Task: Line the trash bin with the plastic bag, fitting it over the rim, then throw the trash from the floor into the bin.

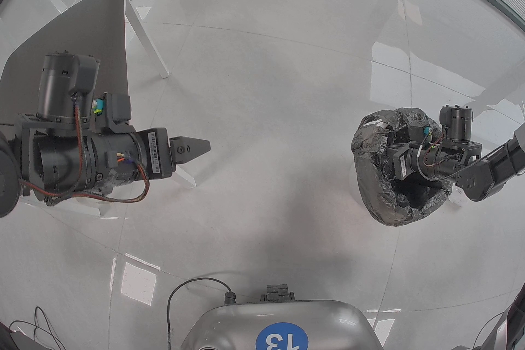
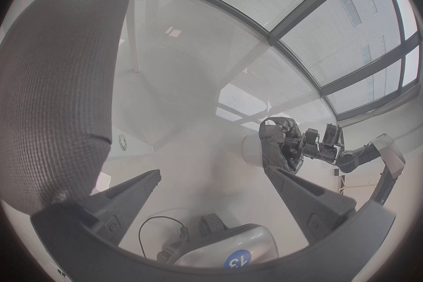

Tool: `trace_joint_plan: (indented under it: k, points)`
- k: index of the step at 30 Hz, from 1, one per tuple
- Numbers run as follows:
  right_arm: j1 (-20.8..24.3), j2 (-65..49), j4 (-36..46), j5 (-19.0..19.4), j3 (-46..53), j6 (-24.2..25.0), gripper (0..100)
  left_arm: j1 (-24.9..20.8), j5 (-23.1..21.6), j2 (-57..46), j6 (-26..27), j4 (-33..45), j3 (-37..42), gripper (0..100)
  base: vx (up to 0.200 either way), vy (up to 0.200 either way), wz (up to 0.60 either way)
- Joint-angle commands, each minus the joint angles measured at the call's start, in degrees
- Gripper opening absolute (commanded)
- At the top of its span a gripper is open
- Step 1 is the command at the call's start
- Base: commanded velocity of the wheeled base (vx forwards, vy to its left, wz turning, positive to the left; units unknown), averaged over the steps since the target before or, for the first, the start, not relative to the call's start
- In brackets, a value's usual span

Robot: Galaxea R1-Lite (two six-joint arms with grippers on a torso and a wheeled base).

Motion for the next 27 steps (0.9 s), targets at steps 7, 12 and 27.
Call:
trace_joint_plan:
  k: [7,12,27]
  points:
    - [3.05,2.88,-2.13,-0.02,-0.55,0.64,0,0.38,0.09,-1.83,0.06,-0.01,1.82,100,0.000,0.000,0.00]
    - [2.34,2.00,-2.13,-0.02,-0.11,0.56,0,0.65,0.17,-2.00,0.06,-0.01,1.64,100,0.000,0.000,0.00]
    - [-3.72,-14.17,0.77,-0.02,11.85,-0.06,0,-7.09,0.44,1.60,0.76,-5.28,1.64,100,0.000,0.000,0.00]
